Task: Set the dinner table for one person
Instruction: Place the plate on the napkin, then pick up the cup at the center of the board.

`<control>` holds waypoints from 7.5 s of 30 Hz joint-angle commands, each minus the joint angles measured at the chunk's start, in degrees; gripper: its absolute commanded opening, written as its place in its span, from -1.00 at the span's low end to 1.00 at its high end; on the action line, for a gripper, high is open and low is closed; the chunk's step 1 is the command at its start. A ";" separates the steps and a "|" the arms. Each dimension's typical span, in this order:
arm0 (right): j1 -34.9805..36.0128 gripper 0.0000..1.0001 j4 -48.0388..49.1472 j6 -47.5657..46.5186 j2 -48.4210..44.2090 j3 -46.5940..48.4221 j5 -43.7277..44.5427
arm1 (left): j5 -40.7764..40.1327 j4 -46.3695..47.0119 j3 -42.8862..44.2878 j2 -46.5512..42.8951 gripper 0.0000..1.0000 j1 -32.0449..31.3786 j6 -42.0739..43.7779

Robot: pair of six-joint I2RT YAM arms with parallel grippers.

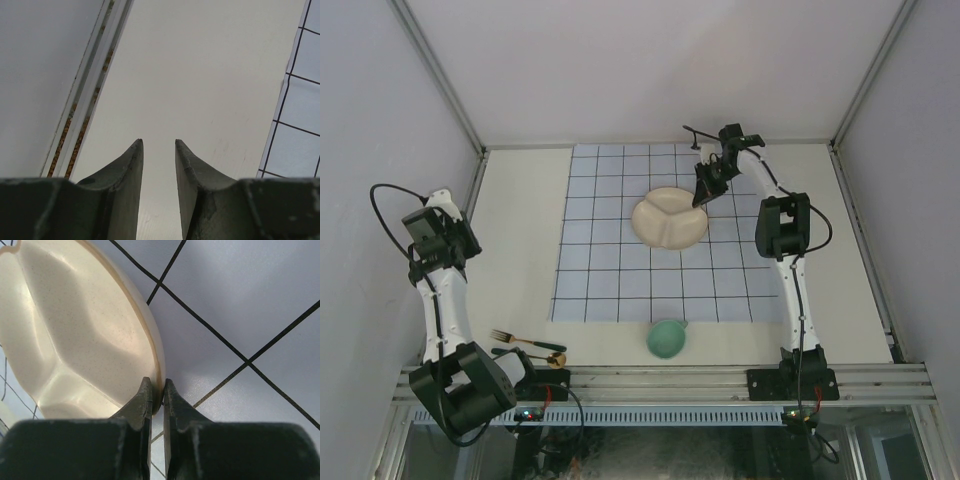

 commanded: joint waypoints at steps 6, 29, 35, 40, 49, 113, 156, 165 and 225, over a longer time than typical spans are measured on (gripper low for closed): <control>1.27 -1.00 3.52 -12.12 -3.79 1.13 9.42 | -0.28 1.85 -0.79 0.36 -0.28 0.34 -0.38; 5.51 -1.00 8.90 -16.27 -3.66 -0.35 16.64 | -0.26 2.16 -0.79 1.14 -0.28 0.31 -0.36; 6.74 -1.00 8.92 -16.53 -3.99 -0.47 16.57 | -0.37 2.16 -0.90 0.75 -0.28 0.30 -0.30; 7.31 -1.00 9.04 -16.54 -4.04 -0.51 16.57 | -0.30 1.99 -1.00 0.63 -0.27 0.35 -0.30; 7.31 -1.00 9.43 -16.56 -4.96 -2.47 16.88 | -0.18 2.11 -1.05 0.77 -0.28 0.33 -0.37; 50.29 0.13 16.87 -13.91 -69.95 -76.76 32.30 | -1.73 2.93 -5.61 -4.47 -0.26 0.33 0.56; 41.22 0.13 22.61 -26.13 -66.86 -85.81 9.81 | -6.23 2.60 -4.88 -1.13 -0.27 0.23 1.50; 42.72 0.11 23.02 -25.30 -66.61 -85.62 8.01 | -5.74 2.52 -4.35 -0.35 -0.26 0.36 1.22; 38.89 -1.00 32.68 -15.76 -72.03 -78.83 12.87 | -4.23 2.64 -4.89 -1.27 -0.26 0.33 1.11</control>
